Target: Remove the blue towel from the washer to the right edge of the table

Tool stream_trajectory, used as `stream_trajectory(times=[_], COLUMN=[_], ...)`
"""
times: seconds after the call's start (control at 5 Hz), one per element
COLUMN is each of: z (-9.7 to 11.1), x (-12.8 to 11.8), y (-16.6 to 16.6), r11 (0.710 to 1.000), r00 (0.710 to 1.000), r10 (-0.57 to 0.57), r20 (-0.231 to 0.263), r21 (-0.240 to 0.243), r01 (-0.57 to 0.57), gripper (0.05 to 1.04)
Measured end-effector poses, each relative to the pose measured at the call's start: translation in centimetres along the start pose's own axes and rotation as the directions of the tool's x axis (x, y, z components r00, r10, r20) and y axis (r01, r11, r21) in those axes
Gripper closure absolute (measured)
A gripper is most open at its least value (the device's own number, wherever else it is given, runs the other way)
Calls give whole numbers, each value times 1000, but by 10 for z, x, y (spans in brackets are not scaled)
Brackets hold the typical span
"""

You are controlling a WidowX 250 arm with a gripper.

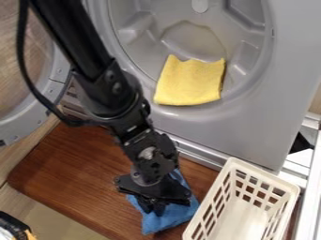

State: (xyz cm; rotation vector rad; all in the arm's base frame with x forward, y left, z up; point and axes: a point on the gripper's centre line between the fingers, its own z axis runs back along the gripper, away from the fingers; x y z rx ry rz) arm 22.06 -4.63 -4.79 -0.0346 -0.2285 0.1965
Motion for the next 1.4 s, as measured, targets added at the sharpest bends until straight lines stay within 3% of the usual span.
stream_trajectory(times=[0.4, 0.6, 0.8, 1.2, 1.4], z=[3, 6, 21, 81, 108], x=[2, 5, 9, 19, 20], y=[-9, -12, -14, -20, -23], r11=[1000, 1000, 1000, 1000, 999], r00=[1000, 1000, 1000, 1000, 999], r10=[-1, 2, 13, 13, 6], r20=[-26, -31, -25, 10, 52], r21=[16, 15, 11, -20, -54], r01=[1, -1, -12, -13, -4], gripper=[279, 73, 73, 83, 83])
